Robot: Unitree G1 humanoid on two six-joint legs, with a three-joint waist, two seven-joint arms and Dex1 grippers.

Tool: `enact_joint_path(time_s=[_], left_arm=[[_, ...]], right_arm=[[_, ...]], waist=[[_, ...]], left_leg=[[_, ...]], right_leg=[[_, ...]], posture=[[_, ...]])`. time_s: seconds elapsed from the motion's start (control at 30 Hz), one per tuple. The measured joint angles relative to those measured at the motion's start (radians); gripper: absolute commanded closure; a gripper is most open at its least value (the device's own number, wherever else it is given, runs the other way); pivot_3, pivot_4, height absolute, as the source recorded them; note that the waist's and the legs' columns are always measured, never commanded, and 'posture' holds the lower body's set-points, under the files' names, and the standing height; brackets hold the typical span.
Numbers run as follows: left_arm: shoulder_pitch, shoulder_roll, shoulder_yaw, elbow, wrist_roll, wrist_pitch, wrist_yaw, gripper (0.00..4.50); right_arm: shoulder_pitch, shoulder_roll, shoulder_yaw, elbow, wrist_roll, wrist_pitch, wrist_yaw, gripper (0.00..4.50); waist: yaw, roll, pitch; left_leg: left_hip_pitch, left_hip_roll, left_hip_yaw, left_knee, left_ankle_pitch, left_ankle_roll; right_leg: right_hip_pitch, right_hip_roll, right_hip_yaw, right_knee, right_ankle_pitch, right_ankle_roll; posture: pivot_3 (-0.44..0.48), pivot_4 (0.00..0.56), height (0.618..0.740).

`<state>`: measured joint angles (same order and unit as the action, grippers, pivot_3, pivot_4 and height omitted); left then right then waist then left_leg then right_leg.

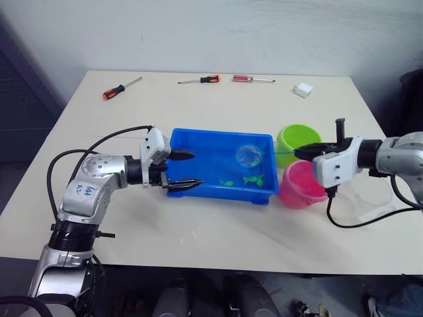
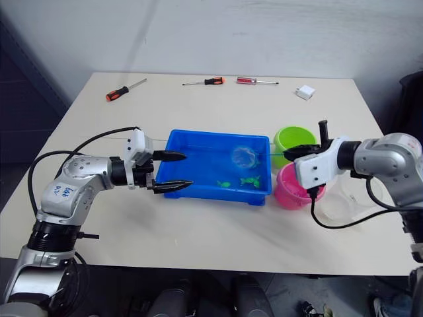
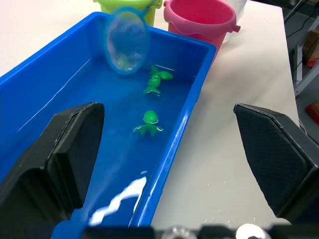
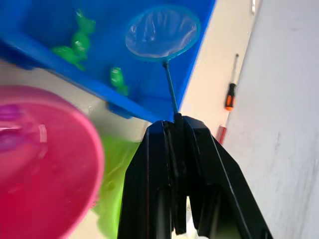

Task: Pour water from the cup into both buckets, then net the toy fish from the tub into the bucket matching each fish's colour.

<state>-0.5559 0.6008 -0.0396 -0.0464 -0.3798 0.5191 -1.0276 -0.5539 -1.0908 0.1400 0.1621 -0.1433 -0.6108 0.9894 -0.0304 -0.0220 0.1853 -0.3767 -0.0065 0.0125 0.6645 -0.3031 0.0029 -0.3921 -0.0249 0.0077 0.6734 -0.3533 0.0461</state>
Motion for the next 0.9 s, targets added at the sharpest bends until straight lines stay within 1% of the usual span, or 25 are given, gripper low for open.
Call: enact_joint_path(time_s=[0.13, 0.33, 0.43, 0.5, 0.63, 0.77, 0.9], left_arm=[[-0.006, -0.002, 0.0, 0.017, 0.0, -0.007, 0.0, 0.01], [-0.007, -0.002, 0.0, 0.019, 0.0, -0.01, 0.0, 0.01], [-0.007, -0.002, 0.0, 0.019, 0.0, -0.016, 0.0, 0.01], [-0.007, 0.001, 0.0, 0.02, 0.0, -0.016, 0.002, 0.01], [-0.006, 0.003, 0.001, 0.018, 0.0, -0.017, 0.01, 0.01], [-0.005, 0.004, 0.001, 0.017, -0.001, -0.017, 0.011, 0.01], [-0.006, 0.004, 0.001, 0.017, -0.001, -0.017, 0.013, 0.01]], right_arm=[[0.022, -0.001, 0.01, 0.007, 0.004, -0.029, 0.023, 4.5], [-0.019, 0.019, 0.029, 0.051, -0.083, -0.085, -0.007, 4.5], [-0.073, 0.047, 0.082, 0.121, -0.185, -0.142, -0.047, 4.5], [-0.101, 0.06, 0.094, 0.165, -0.228, -0.161, -0.072, 4.5], [-0.197, 0.133, 0.127, 0.237, -0.308, -0.187, -0.148, 4.5], [-0.271, 0.18, 0.155, 0.27, -0.365, -0.204, -0.203, 4.5], [-0.315, 0.195, 0.16, 0.278, -0.35, -0.198, -0.211, 4.5]], waist=[[0.0, 0.0, 0.0], [0.001, 0.0, 0.0], [0.002, 0.0, 0.0], [0.002, 0.0, 0.0], [-0.004, 0.0, 0.0], [0.001, 0.0, 0.0], [0.002, 0.0, 0.0]], left_leg=[[0.0, 0.0, 0.0, 0.0, 0.0, 0.0], [0.0, 0.0, 0.0, 0.0, 0.0, 0.0], [0.0, 0.0, 0.0, 0.0, 0.0, 0.0], [0.0, 0.0, 0.0, 0.0, 0.0, -0.001], [0.0, 0.0, 0.0, 0.0, 0.002, -0.003], [0.0, 0.0, 0.0, 0.0, 0.002, -0.004], [0.0, 0.0, 0.0, 0.0, 0.002, -0.004]], right_leg=[[0.0, 0.0, 0.0, 0.0, 0.0, 0.0], [0.0, 0.0, 0.0, 0.0, 0.0, 0.0], [0.0, 0.0, 0.0, 0.0, 0.0, 0.0], [0.0, 0.0, 0.0, 0.0, 0.0, 0.0], [-0.001, 0.0, 0.0, 0.001, 0.0, 0.0], [-0.001, 0.0, 0.0, 0.001, 0.0, 0.0], [-0.001, 0.0, 0.0, 0.0, 0.0, 0.0]], posture=[[0.0, 0.15, 0.74], [0.0, 0.15, 0.74], [0.0, 0.15, 0.74], [0.0, 0.15, 0.74], [0.0, 0.15, 0.74], [0.0, 0.15, 0.74], [0.0, 0.15, 0.74]])
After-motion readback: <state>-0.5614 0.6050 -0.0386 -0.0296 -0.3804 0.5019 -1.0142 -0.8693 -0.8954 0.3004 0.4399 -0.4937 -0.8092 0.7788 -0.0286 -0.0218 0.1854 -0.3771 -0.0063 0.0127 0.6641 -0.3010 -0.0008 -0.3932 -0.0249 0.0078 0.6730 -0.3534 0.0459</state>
